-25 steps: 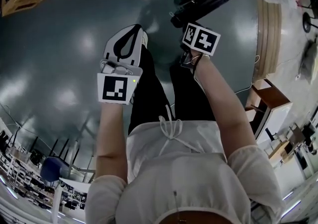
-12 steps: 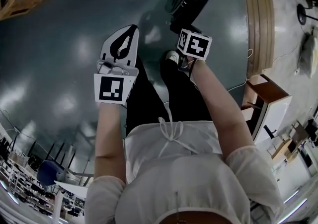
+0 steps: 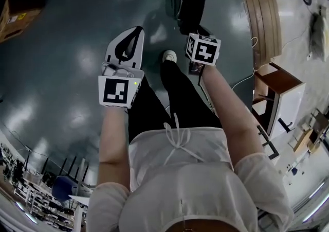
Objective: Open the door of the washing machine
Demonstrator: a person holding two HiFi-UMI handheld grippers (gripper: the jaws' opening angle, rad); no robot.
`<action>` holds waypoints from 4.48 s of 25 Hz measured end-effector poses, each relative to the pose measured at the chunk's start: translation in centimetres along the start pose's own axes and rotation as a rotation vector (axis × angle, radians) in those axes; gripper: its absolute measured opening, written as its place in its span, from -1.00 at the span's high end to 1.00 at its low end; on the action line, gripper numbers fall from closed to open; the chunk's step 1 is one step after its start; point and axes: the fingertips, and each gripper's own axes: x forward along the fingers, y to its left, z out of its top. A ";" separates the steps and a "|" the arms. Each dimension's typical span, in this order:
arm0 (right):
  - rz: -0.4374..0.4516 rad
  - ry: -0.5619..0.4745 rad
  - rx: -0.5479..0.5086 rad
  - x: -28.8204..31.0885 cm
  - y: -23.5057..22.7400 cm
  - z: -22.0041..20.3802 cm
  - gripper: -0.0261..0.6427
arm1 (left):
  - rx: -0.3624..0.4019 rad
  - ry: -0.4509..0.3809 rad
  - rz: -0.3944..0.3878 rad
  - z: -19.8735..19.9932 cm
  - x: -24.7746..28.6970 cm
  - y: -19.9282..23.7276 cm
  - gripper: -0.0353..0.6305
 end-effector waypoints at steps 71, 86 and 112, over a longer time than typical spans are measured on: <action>0.493 -0.602 -0.494 -22.2 10.6 23.2 0.90 | 0.078 -0.131 0.228 16.2 -7.4 3.0 0.83; 0.534 -0.891 -0.567 -33.4 17.7 29.5 0.91 | 0.109 -0.298 0.419 23.7 -17.9 7.8 0.83; 0.504 -0.988 -0.561 -37.9 19.0 31.8 0.92 | 0.123 -0.369 0.369 28.6 -20.4 11.4 0.83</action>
